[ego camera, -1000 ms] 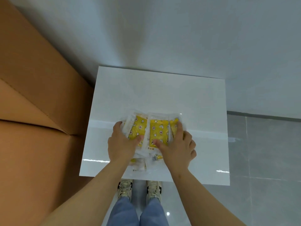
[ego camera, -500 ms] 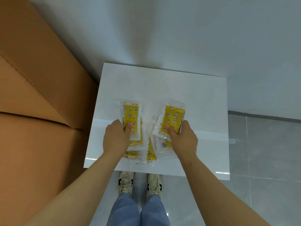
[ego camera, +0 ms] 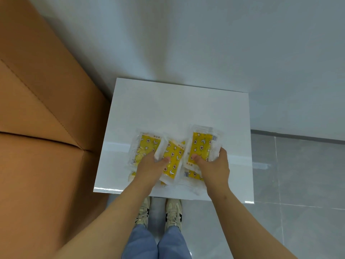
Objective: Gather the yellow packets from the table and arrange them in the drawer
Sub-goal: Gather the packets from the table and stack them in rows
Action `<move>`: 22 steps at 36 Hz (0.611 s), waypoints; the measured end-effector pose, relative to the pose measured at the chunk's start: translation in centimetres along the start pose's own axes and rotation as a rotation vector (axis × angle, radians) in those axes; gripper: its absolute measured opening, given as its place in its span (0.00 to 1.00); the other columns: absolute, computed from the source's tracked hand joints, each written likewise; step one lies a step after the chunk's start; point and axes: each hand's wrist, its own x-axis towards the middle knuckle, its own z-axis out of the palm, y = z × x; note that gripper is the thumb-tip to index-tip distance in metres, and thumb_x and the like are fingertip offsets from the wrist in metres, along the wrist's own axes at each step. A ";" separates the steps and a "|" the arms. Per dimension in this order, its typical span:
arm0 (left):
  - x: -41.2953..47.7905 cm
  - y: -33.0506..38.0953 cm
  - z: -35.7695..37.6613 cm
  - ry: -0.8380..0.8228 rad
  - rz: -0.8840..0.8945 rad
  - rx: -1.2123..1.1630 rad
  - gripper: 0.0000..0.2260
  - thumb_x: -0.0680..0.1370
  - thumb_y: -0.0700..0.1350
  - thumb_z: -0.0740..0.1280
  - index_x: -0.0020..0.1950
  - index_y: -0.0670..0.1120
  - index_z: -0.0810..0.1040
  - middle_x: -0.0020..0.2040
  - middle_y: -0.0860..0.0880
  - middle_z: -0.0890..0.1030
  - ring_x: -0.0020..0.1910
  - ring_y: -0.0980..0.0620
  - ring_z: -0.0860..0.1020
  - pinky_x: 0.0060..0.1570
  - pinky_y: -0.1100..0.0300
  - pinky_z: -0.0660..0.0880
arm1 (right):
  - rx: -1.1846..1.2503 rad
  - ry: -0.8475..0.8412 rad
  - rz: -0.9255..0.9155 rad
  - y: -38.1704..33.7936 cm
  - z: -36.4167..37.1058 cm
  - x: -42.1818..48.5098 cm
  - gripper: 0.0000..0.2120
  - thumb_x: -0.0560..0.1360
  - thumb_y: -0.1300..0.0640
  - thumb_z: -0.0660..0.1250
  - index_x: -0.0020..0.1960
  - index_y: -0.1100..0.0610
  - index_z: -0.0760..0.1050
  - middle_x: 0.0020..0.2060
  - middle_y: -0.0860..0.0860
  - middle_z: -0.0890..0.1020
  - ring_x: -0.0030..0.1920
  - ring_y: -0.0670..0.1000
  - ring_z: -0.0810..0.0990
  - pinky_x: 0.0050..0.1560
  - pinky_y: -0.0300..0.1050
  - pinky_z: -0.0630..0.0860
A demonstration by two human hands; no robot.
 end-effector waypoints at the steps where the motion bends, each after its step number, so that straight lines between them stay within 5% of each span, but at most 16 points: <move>1: 0.0 -0.1 0.3 -0.010 -0.027 -0.059 0.09 0.78 0.46 0.66 0.56 0.47 0.74 0.43 0.53 0.75 0.40 0.57 0.73 0.38 0.60 0.69 | 0.047 -0.006 0.030 0.1 -0.1 0.0 0.15 0.69 0.58 0.74 0.51 0.50 0.72 0.42 0.43 0.79 0.43 0.46 0.79 0.44 0.43 0.76; 5: -0.4 0.2 0.9 -0.106 -0.199 -0.358 0.09 0.77 0.45 0.66 0.57 0.47 0.75 0.49 0.50 0.78 0.49 0.50 0.75 0.45 0.56 0.73 | 0.324 -0.088 0.167 0.0 -0.3 -0.1 0.04 0.74 0.54 0.69 0.49 0.51 0.77 0.46 0.50 0.83 0.45 0.49 0.81 0.40 0.43 0.79; 8: -0.4 0.4 0.9 -0.145 -0.221 -0.484 0.07 0.78 0.44 0.64 0.56 0.47 0.76 0.49 0.48 0.80 0.50 0.48 0.77 0.50 0.55 0.74 | 0.450 -0.165 0.264 -0.2 -0.3 -0.3 0.11 0.78 0.49 0.62 0.55 0.52 0.76 0.50 0.51 0.83 0.49 0.51 0.82 0.47 0.47 0.79; 11: -0.5 0.8 0.7 -0.153 -0.166 -0.360 0.10 0.79 0.44 0.64 0.59 0.44 0.75 0.51 0.43 0.78 0.48 0.45 0.76 0.46 0.54 0.71 | 0.535 -0.251 0.344 -0.6 -0.3 -0.5 0.14 0.80 0.47 0.58 0.58 0.52 0.75 0.51 0.53 0.83 0.50 0.53 0.82 0.50 0.53 0.79; 14: -0.5 1.2 0.1 -0.049 -0.103 -0.246 0.00 0.78 0.43 0.66 0.48 0.47 0.76 0.44 0.46 0.77 0.41 0.48 0.76 0.39 0.58 0.72 | 0.406 -0.235 0.340 -1.1 -0.3 -0.6 0.10 0.79 0.48 0.61 0.55 0.52 0.76 0.51 0.53 0.82 0.52 0.55 0.81 0.52 0.58 0.78; 16: -0.4 1.3 -0.4 0.046 -0.048 -0.215 0.04 0.77 0.42 0.67 0.43 0.47 0.75 0.41 0.46 0.78 0.41 0.47 0.76 0.38 0.57 0.73 | 0.288 -0.194 0.287 -1.3 -0.5 -0.5 0.03 0.78 0.51 0.64 0.49 0.49 0.75 0.49 0.50 0.81 0.51 0.54 0.80 0.54 0.59 0.78; 22: -1.0 2.1 -1.2 0.133 -0.079 -0.313 0.07 0.73 0.36 0.70 0.46 0.45 0.76 0.44 0.46 0.79 0.46 0.44 0.78 0.50 0.49 0.77 | 0.221 -0.156 0.171 -2.2 -0.9 -1.0 0.07 0.77 0.61 0.65 0.53 0.53 0.73 0.43 0.48 0.80 0.41 0.46 0.79 0.38 0.45 0.78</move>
